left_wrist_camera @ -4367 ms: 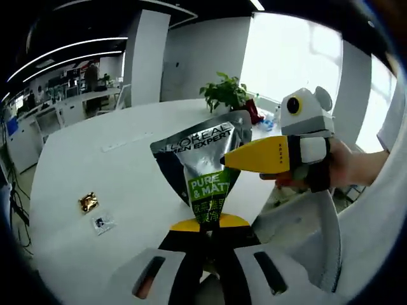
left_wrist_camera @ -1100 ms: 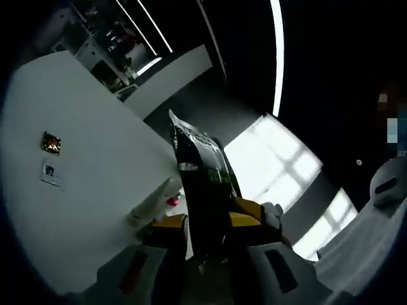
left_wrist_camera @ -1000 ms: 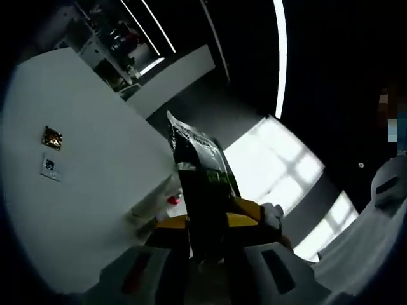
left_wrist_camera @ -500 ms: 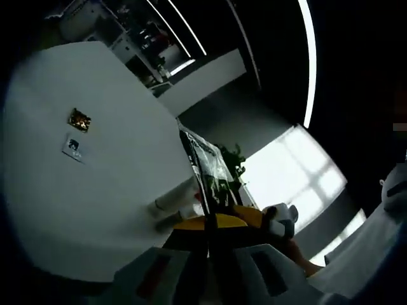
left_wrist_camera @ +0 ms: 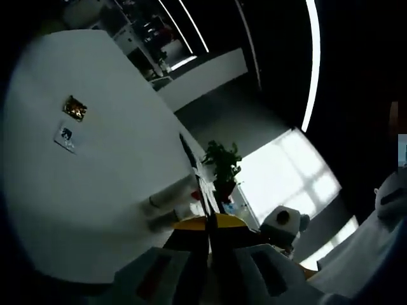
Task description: Arrange the skincare products in the storage area until every visible bottle or jar stands upright without overlapping.
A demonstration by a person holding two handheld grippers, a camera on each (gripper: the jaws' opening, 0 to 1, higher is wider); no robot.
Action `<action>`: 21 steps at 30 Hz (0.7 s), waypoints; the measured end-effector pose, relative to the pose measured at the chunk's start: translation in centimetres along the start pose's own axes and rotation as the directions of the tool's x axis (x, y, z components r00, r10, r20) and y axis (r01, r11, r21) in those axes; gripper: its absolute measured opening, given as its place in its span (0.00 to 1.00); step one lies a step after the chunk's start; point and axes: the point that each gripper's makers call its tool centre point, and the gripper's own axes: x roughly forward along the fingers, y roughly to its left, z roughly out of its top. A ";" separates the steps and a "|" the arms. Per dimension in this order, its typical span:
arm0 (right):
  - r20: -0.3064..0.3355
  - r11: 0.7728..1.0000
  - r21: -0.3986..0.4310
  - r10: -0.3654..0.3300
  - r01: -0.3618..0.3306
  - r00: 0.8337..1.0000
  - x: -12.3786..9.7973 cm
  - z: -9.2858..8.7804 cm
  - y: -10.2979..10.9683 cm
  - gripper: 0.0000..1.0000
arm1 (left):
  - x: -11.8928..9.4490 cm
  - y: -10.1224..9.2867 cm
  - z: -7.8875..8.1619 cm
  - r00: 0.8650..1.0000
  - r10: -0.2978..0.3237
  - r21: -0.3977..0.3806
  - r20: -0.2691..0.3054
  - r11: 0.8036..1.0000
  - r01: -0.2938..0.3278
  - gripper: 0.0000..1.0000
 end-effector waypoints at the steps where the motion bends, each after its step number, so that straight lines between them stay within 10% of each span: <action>1: -0.019 1.000 -0.019 0.004 -0.004 1.000 0.0 -0.3 0.1 0.68 | 0.0 0.0 0.0 1.000 0.000 -0.001 -0.001 1.000 0.000 0.00; 21: -0.134 0.983 -0.181 -0.059 0.034 0.989 -1.0 -2.4 -1.2 0.99 | 1.2 1.7 -1.2 0.999 0.028 -0.037 -0.026 0.999 -0.029 0.00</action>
